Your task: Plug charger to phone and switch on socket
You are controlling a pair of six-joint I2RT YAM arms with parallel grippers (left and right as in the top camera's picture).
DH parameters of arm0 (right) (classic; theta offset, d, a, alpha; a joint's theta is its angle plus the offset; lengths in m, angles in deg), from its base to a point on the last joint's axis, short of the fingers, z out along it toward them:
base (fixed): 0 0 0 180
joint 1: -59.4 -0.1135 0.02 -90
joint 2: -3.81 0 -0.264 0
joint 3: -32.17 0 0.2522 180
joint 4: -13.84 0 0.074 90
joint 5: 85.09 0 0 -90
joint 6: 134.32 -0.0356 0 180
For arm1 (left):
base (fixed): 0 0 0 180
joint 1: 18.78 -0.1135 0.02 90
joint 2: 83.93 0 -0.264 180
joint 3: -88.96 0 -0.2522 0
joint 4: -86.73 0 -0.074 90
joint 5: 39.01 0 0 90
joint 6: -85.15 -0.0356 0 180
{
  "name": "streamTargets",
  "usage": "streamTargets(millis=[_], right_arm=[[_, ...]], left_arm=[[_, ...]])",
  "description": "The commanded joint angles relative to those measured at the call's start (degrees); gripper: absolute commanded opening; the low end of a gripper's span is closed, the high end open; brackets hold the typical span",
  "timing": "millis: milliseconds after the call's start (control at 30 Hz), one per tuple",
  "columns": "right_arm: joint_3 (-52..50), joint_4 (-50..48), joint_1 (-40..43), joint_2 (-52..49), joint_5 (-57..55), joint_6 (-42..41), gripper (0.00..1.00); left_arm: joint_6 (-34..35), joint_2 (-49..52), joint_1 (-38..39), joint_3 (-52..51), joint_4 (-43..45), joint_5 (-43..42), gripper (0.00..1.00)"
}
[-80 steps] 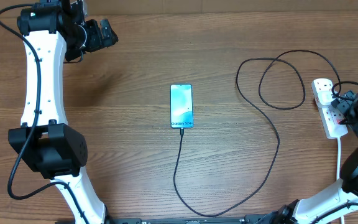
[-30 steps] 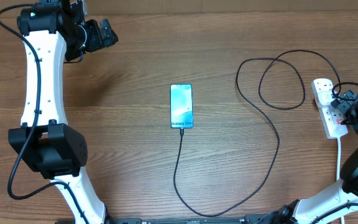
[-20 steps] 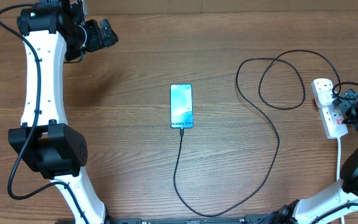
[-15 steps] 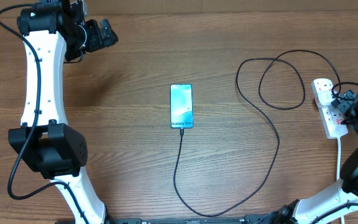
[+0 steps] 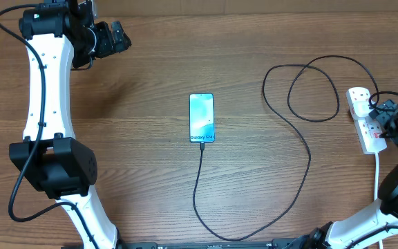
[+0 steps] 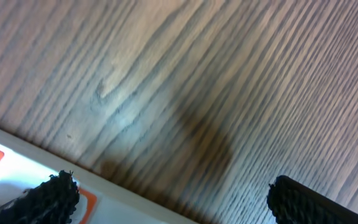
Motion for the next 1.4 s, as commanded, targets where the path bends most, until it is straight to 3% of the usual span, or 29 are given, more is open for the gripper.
streamTargets(millis=[0, 1367], right_arm=[[-0.1, -0.8, -0.5, 0.3, 1.0, 0.0, 1.00], [-0.4, 6.6, -0.5, 0.0, 7.6, 0.4, 1.00]], left_arm=[[0.4, -0.6, 0.1, 0.6, 0.0, -0.5, 1.00], [0.4, -0.6, 0.1, 0.6, 0.0, -0.5, 0.99]])
